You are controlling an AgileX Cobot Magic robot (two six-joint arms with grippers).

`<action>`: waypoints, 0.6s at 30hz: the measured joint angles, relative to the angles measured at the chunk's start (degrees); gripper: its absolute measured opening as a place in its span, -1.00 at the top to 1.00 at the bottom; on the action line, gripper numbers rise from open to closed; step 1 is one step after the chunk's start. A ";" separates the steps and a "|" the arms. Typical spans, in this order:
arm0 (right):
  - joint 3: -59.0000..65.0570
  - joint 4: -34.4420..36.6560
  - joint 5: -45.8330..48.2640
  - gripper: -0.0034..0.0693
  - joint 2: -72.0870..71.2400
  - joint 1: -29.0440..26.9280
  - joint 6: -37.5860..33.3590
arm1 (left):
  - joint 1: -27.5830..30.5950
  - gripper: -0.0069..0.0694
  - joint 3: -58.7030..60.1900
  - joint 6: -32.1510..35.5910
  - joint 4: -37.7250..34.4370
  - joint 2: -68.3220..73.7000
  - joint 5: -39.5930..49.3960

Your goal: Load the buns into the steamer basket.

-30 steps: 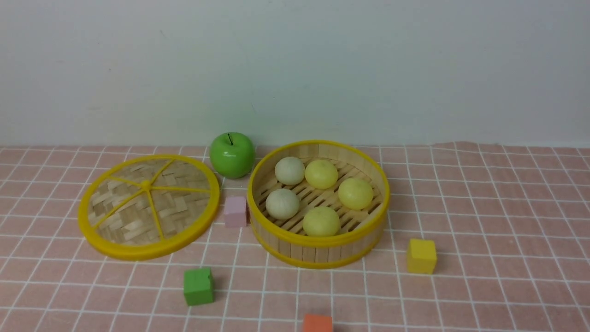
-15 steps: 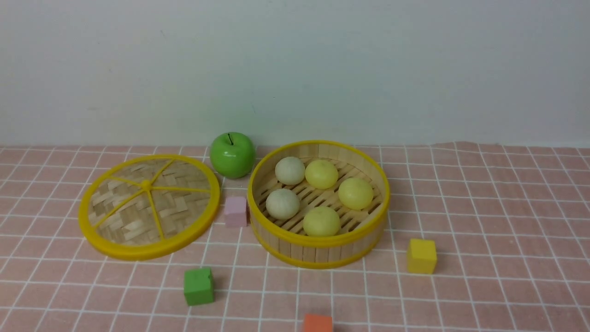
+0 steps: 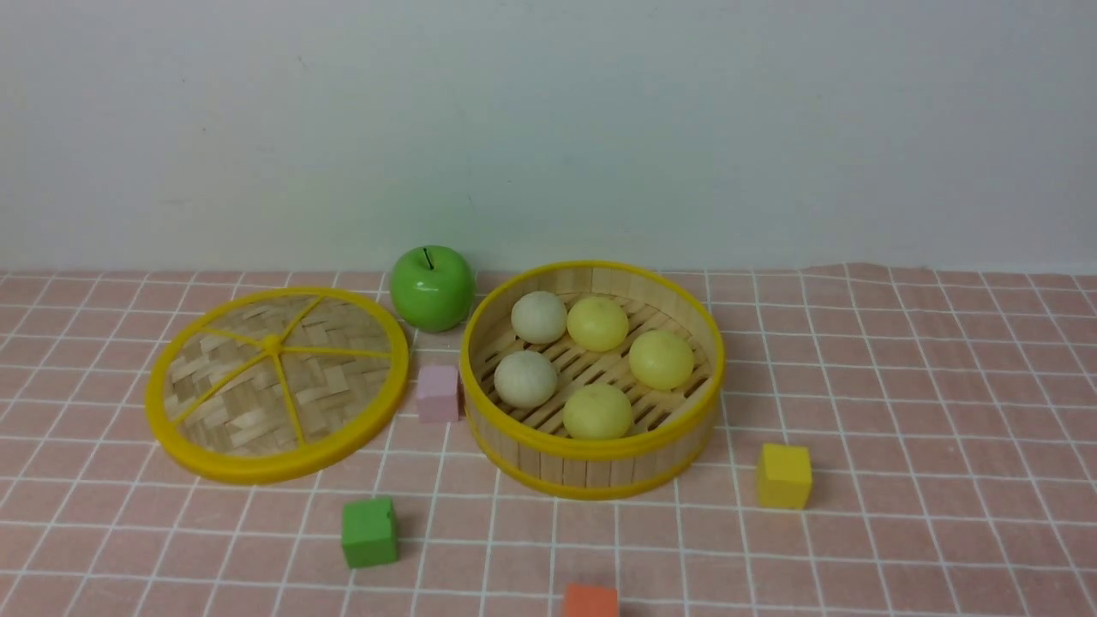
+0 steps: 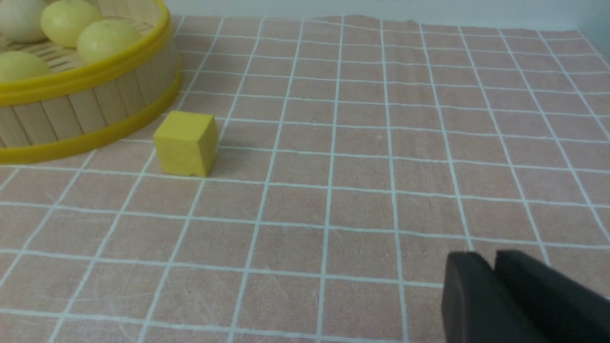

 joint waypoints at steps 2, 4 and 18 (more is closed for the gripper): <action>0.00 0.00 0.00 0.61 0.00 0.00 0.00 | 0.00 0.86 0.00 0.00 0.00 0.00 0.00; 0.00 0.00 0.00 0.60 0.00 0.00 0.00 | 0.00 0.86 0.00 0.00 0.00 0.00 0.00; 0.00 0.00 0.00 0.57 0.00 0.00 0.00 | 0.00 0.85 0.00 -0.01 0.04 0.00 0.00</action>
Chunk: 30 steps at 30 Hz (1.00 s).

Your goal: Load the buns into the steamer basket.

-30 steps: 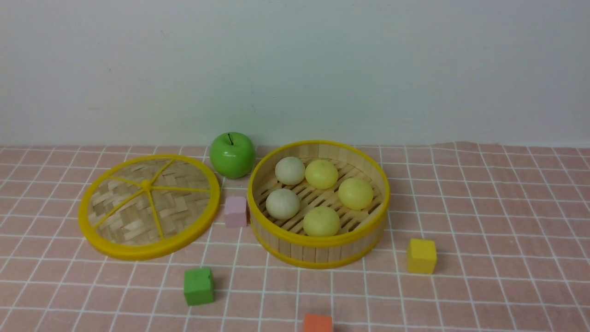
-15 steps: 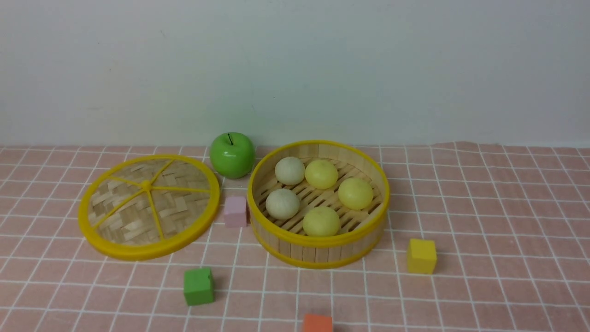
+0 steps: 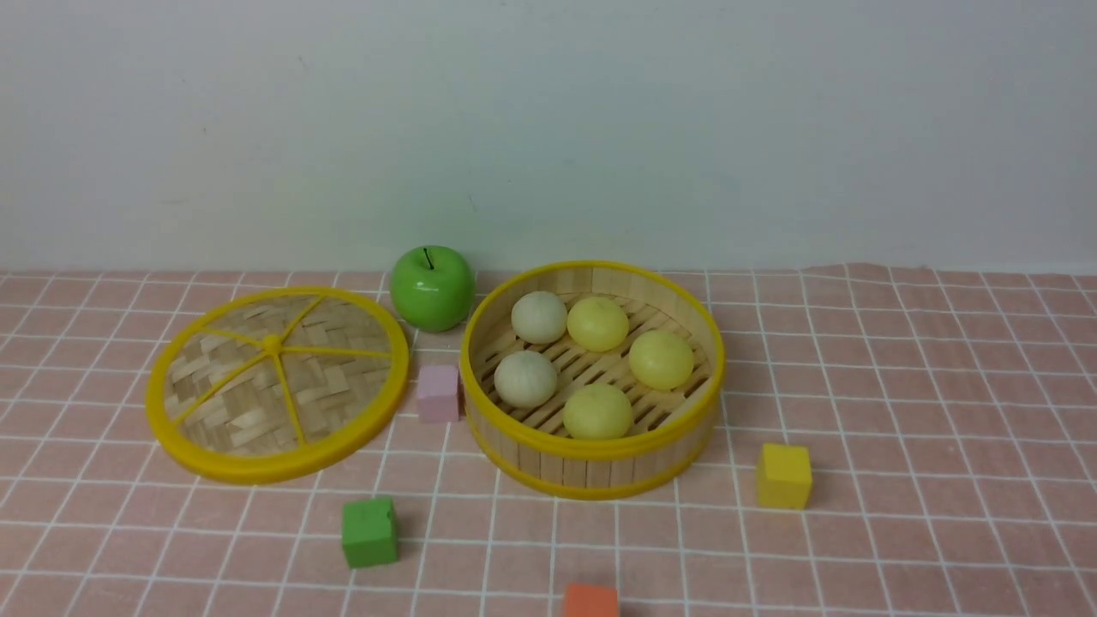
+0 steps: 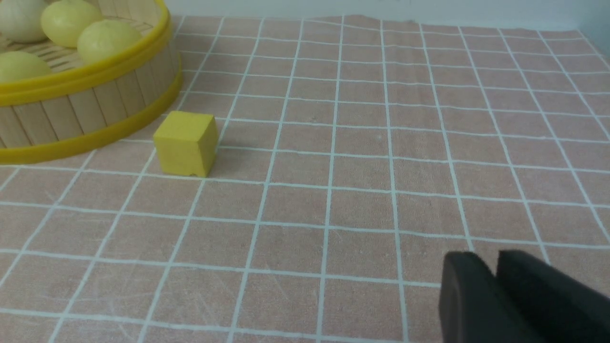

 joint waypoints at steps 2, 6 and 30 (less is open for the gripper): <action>0.00 0.00 0.00 0.56 0.00 0.00 0.00 | 0.00 0.84 0.00 0.00 0.00 0.00 0.00; 0.00 0.00 0.00 0.54 0.00 0.00 0.00 | 0.00 0.83 0.00 0.00 0.00 0.00 0.00; 0.00 0.00 0.00 0.46 0.00 0.00 0.00 | 0.00 0.81 0.00 0.00 0.00 0.00 -0.05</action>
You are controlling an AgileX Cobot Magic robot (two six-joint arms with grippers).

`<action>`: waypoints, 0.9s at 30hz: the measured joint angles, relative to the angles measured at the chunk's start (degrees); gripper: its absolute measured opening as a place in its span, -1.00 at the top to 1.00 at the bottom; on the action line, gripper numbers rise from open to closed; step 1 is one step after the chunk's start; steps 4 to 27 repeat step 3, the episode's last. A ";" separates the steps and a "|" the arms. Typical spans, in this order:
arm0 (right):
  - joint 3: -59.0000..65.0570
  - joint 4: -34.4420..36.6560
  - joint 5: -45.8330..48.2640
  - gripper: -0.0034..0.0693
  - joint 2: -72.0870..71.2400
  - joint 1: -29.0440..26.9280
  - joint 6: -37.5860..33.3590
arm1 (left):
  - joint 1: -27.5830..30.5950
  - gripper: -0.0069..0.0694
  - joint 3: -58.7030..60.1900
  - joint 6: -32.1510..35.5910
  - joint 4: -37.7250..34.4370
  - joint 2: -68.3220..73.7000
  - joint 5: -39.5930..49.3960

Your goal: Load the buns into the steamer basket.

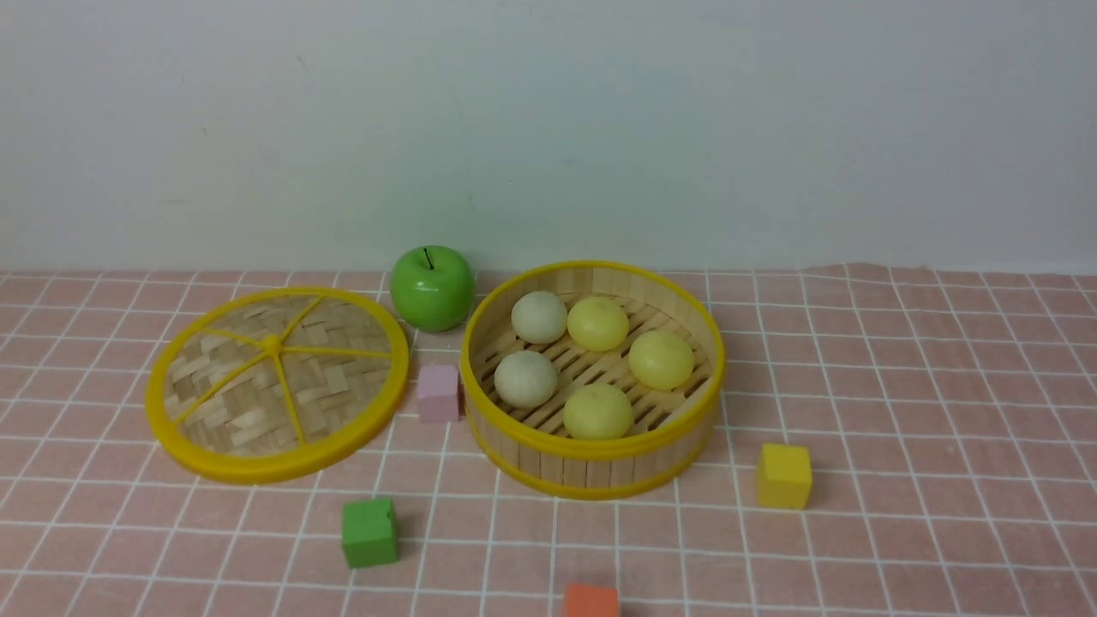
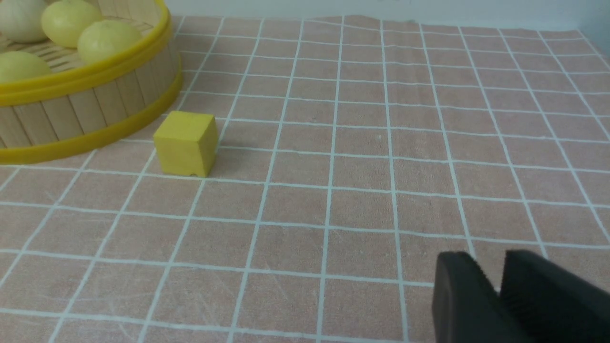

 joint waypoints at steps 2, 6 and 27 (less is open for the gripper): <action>0.00 0.00 0.00 0.45 0.00 0.00 0.00 | 0.00 0.81 0.00 0.00 0.00 0.00 0.00; 0.00 0.00 0.00 0.45 0.00 0.00 0.00 | 0.00 0.81 0.00 0.00 0.00 0.00 0.00; 0.00 0.00 0.00 0.45 0.00 0.00 0.00 | 0.00 0.81 0.00 0.00 0.00 0.00 0.00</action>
